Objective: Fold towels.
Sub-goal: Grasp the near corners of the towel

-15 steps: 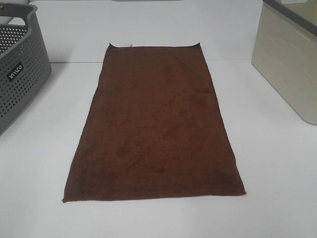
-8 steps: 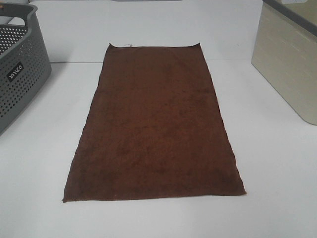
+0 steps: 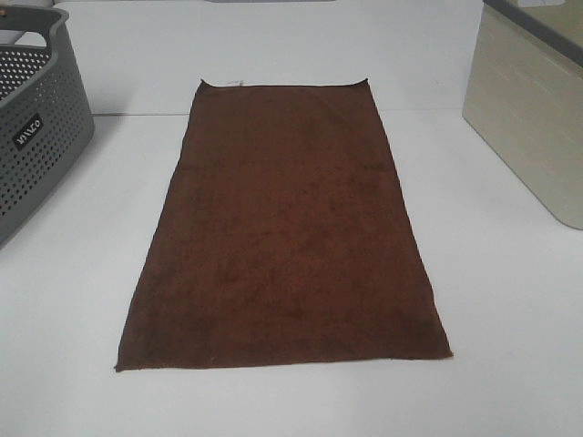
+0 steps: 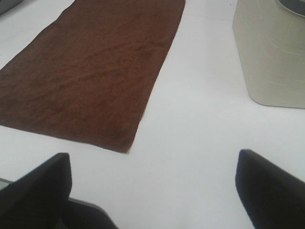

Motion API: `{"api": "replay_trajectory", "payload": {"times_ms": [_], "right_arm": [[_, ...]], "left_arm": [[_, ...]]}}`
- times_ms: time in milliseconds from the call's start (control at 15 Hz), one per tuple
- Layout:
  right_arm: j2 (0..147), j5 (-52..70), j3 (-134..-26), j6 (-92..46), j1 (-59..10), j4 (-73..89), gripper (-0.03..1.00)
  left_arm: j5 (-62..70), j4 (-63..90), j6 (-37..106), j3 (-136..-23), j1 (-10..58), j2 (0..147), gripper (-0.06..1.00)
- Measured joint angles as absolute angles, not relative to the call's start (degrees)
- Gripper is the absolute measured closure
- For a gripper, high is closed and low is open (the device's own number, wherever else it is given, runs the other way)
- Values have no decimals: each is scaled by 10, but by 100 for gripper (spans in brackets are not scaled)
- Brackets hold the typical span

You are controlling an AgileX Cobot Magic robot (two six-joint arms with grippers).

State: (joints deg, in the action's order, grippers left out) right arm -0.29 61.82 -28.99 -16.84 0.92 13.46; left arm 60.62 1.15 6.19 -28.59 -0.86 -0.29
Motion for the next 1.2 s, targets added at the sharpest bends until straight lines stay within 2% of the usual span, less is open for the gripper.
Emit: {"api": "replay_trajectory", "payload": {"times_ms": [1200], "right_arm": [[-3,618,-290,-168,9,135,9]], "left_arm": [[606,11,62,-286,-9,-3,18]]}}
